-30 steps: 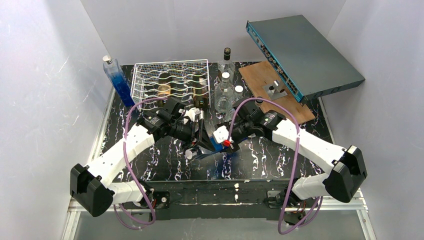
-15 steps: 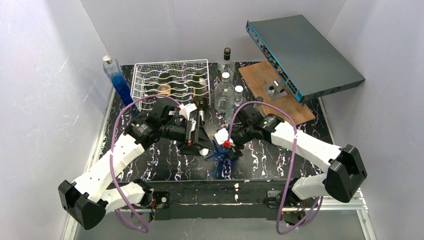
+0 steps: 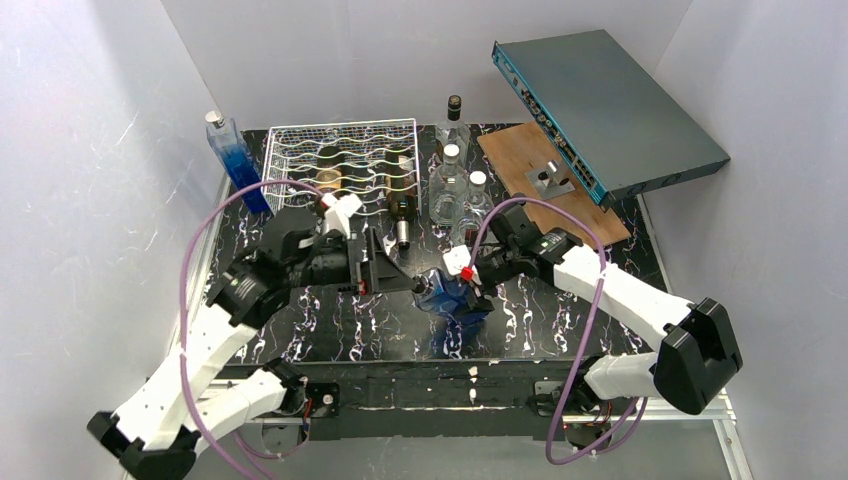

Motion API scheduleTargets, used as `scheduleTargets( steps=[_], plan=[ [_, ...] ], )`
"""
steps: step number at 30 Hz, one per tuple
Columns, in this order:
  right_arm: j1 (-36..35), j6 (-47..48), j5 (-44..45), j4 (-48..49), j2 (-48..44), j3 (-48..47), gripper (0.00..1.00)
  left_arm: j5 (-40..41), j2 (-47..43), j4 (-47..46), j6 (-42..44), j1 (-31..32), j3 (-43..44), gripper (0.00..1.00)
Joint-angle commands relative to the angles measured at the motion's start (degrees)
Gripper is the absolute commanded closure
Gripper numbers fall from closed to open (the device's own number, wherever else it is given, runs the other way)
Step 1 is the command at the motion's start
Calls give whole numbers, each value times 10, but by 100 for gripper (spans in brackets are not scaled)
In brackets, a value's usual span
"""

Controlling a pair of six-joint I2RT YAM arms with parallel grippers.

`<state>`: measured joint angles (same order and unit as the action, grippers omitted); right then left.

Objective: Take the wine bottle off the wine rack
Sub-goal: Place the wine bottle at the center of the board.

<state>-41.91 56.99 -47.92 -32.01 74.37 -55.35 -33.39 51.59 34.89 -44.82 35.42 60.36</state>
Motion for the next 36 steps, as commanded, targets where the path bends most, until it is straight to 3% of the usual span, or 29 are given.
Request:
scheduleTargets(
  steps=[1,5,11,19,23,36],
  plan=[
    [16,-22,-84,66,-40,-4,99,62,-77,-109,12,-1,-26,2],
    [29,-42,-104,78,-47,7,99,57,-132,-226,34,-1,-76,2],
    [56,-116,-148,127,-54,23,99,65,-211,-362,186,0,-169,2],
    [82,-191,-186,188,-51,36,99,39,-218,-388,343,21,-227,2],
    [87,-209,-200,203,-47,39,99,20,-234,-487,387,36,-305,2],
    [97,-232,-223,223,-41,44,99,74,-123,-636,439,100,-350,2]
  ],
)
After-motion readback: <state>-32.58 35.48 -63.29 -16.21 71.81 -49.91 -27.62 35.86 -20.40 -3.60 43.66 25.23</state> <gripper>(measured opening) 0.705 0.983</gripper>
